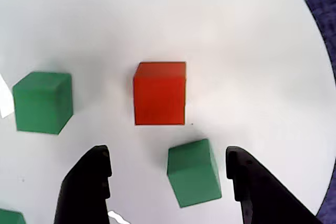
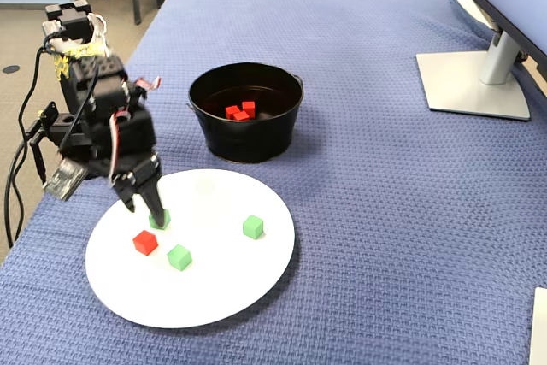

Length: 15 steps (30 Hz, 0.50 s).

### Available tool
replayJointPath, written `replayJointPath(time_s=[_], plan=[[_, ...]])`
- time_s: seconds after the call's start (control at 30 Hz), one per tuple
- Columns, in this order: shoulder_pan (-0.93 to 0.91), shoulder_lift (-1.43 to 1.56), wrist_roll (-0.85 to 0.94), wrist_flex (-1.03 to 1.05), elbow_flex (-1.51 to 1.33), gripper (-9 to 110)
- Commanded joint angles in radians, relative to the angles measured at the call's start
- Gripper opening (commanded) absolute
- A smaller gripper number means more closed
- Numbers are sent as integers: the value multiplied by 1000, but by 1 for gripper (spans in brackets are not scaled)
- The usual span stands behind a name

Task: Pick up the red cubes from the white plate and place them in the black recipient

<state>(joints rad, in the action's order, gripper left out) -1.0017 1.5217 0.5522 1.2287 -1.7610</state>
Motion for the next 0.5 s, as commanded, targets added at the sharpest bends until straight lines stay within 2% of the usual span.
replayJointPath(time_s=[0.0, 0.3, 0.47], plan=[[-40, -40, 40, -49, 54, 20], [-46, -114, 123, -78, 87, 19], [-54, -163, 133, -86, 130, 14]])
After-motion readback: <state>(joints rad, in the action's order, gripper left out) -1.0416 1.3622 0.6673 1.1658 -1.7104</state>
